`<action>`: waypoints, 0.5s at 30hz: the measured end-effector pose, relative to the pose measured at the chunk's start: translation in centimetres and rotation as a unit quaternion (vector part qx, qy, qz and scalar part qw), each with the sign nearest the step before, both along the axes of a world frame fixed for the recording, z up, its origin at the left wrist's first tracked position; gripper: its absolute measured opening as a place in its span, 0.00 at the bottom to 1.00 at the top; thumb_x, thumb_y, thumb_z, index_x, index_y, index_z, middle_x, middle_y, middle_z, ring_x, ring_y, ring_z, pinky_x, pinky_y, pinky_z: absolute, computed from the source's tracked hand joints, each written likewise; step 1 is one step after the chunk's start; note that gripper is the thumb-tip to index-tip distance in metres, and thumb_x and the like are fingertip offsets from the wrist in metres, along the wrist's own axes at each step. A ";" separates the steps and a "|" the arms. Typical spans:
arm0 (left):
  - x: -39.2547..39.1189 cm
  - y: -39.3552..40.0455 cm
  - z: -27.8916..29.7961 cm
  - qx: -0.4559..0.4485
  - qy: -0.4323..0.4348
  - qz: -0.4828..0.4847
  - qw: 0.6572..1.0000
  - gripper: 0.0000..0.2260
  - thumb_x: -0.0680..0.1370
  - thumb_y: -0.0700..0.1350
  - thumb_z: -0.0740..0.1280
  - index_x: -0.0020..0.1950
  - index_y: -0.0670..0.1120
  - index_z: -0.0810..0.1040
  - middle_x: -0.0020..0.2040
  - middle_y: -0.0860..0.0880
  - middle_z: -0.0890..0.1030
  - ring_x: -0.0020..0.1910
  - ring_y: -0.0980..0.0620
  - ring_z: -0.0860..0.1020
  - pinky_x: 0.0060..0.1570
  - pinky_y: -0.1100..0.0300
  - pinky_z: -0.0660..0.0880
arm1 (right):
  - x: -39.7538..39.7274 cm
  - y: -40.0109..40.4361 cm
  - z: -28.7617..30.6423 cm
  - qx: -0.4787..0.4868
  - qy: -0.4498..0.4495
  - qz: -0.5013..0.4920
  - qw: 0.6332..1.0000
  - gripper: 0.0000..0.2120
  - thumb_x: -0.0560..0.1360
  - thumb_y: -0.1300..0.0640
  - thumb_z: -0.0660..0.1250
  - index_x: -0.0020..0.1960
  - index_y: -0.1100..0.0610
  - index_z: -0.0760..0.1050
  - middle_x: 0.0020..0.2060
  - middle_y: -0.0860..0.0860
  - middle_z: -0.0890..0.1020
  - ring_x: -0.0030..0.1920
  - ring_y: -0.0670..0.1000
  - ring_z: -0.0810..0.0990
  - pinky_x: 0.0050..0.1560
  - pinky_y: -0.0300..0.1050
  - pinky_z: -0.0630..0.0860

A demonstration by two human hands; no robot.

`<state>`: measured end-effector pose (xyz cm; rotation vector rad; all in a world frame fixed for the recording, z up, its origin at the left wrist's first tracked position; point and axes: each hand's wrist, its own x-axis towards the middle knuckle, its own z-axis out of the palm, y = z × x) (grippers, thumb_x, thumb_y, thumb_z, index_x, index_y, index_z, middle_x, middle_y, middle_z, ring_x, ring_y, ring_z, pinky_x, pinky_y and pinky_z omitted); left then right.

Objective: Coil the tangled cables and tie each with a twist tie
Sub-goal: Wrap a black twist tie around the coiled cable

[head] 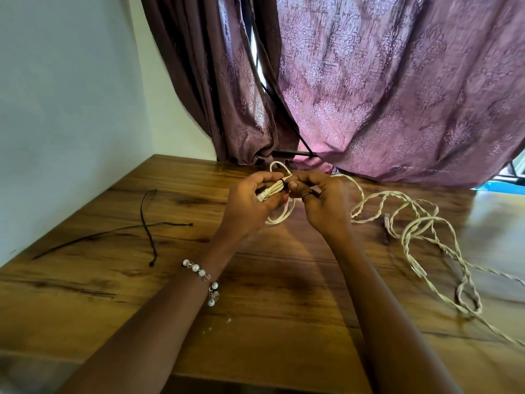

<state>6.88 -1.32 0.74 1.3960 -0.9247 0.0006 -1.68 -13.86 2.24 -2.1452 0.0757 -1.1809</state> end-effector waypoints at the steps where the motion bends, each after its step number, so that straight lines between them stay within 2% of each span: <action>1: 0.1 0.0 -0.1 -0.002 0.006 -0.001 1.000 0.15 0.71 0.37 0.74 0.57 0.44 0.79 0.49 0.48 0.84 0.48 0.53 0.82 0.50 0.56 0.80 | 0.1 0.1 0.0 0.022 0.004 0.009 1.000 0.07 0.73 0.67 0.68 0.45 0.58 0.82 0.39 0.49 0.84 0.41 0.45 0.81 0.44 0.40 0.79; 5: 0.4 -0.1 -0.3 -0.002 0.016 0.002 1.000 0.14 0.72 0.37 0.73 0.56 0.44 0.80 0.49 0.47 0.84 0.48 0.51 0.83 0.52 0.51 0.80 | 0.3 0.6 -0.1 0.119 0.001 0.045 0.992 0.11 0.72 0.68 0.69 0.44 0.52 0.82 0.40 0.49 0.84 0.44 0.53 0.83 0.49 0.57 0.80; 7: 0.5 -0.1 -0.3 -0.005 0.026 -0.003 1.000 0.14 0.72 0.38 0.73 0.57 0.42 0.79 0.50 0.46 0.84 0.49 0.50 0.83 0.51 0.50 0.80 | 0.2 0.6 -0.1 0.161 -0.013 0.052 0.986 0.08 0.72 0.66 0.71 0.46 0.55 0.82 0.41 0.53 0.85 0.44 0.57 0.84 0.49 0.60 0.80; 10: 0.4 -0.1 -0.4 -0.010 0.029 -0.003 1.000 0.14 0.73 0.39 0.73 0.57 0.42 0.80 0.49 0.46 0.84 0.49 0.49 0.83 0.51 0.48 0.80 | 0.0 0.7 0.0 0.197 -0.027 0.059 0.978 0.06 0.71 0.64 0.72 0.48 0.58 0.83 0.41 0.56 0.85 0.43 0.59 0.84 0.48 0.62 0.80; 15: 0.3 -0.2 -0.4 -0.014 0.025 0.017 0.999 0.12 0.72 0.40 0.73 0.55 0.46 0.79 0.48 0.47 0.84 0.48 0.50 0.83 0.50 0.46 0.80 | 0.0 0.9 0.1 0.131 -0.025 0.001 0.991 0.06 0.71 0.63 0.73 0.47 0.56 0.84 0.40 0.51 0.85 0.41 0.52 0.85 0.45 0.56 0.81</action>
